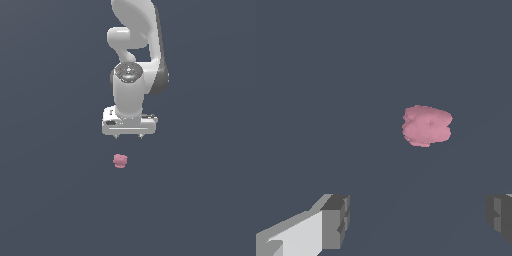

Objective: Pick up the object and move it to a goal position.

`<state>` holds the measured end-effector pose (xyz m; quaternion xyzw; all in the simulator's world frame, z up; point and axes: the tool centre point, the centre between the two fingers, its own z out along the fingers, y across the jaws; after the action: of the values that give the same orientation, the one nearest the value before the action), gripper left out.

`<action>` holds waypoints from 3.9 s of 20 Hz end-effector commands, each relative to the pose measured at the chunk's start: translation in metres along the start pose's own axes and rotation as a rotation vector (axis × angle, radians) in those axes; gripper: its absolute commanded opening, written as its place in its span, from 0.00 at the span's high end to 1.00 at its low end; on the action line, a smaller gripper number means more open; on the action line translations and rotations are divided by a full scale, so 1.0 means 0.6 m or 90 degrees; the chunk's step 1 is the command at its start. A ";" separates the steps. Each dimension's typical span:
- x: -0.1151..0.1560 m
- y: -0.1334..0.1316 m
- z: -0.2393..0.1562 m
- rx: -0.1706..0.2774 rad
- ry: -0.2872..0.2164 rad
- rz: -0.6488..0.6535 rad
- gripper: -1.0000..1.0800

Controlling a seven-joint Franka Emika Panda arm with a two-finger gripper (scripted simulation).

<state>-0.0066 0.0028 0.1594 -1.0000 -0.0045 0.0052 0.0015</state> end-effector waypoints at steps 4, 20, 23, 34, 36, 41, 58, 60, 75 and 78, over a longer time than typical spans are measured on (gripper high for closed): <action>0.000 -0.007 -0.003 0.003 0.001 -0.003 0.04; 0.007 -0.036 -0.008 0.019 0.003 -0.008 0.04; 0.017 -0.025 0.005 0.017 0.004 0.002 0.04; 0.069 0.042 0.084 0.004 0.006 0.062 0.04; 0.075 0.051 0.096 0.002 0.006 0.069 0.04; 0.083 0.064 0.111 -0.001 0.007 0.080 0.04; 0.082 0.065 0.195 -0.002 0.007 0.080 0.04; 0.084 0.065 0.197 -0.002 0.007 0.080 0.04; 0.084 0.063 0.191 -0.002 0.007 0.080 1.00; 0.083 0.056 0.179 -0.002 0.007 0.080 1.00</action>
<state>0.0423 -0.0323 0.0473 -0.9983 0.0590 0.0003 -0.0001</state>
